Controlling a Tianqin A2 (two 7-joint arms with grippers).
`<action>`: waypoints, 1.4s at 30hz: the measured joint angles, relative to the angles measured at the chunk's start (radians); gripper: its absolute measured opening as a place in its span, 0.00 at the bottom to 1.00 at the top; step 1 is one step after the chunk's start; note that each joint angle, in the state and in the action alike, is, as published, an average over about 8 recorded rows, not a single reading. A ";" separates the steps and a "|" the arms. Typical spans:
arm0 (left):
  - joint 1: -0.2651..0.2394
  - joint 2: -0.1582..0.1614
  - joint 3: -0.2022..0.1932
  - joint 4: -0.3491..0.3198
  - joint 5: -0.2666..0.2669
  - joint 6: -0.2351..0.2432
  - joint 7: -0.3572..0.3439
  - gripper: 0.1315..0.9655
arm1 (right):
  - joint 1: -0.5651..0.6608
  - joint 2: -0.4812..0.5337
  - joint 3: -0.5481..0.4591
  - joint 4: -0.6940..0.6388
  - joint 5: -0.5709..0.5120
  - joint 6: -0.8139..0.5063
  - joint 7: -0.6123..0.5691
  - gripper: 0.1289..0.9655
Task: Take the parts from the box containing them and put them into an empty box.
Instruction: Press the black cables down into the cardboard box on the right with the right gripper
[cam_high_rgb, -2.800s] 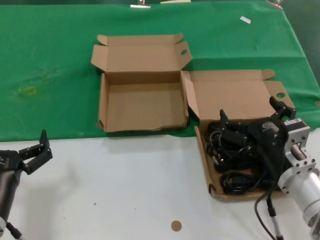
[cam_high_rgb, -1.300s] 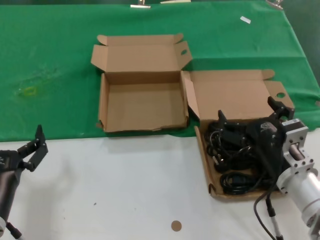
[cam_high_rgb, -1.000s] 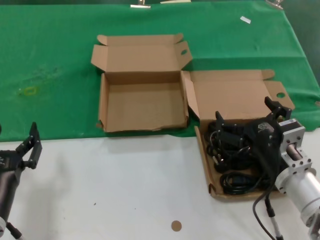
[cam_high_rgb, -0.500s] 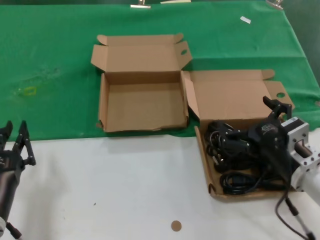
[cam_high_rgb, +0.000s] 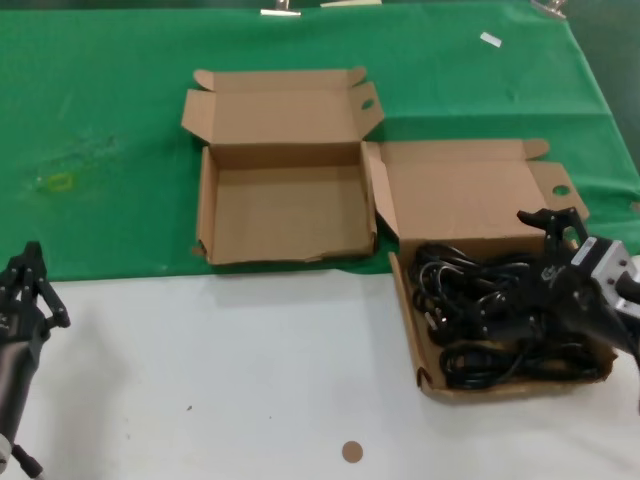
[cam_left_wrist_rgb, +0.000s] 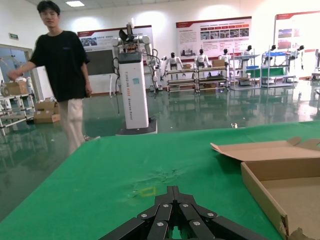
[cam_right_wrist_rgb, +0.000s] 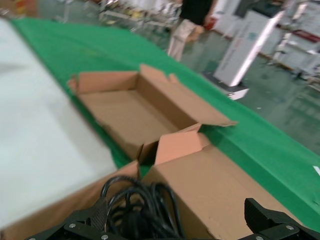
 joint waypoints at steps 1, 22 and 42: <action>0.000 0.000 0.000 0.000 0.000 0.000 0.000 0.04 | 0.010 0.013 0.000 -0.002 -0.015 -0.029 0.004 1.00; 0.000 0.000 0.000 0.000 0.000 0.000 0.000 0.01 | 0.219 0.034 0.043 -0.123 -0.224 -0.586 -0.174 0.99; 0.000 0.000 0.000 0.000 0.000 0.000 0.000 0.01 | 0.302 -0.063 0.074 -0.224 -0.356 -0.720 -0.222 0.72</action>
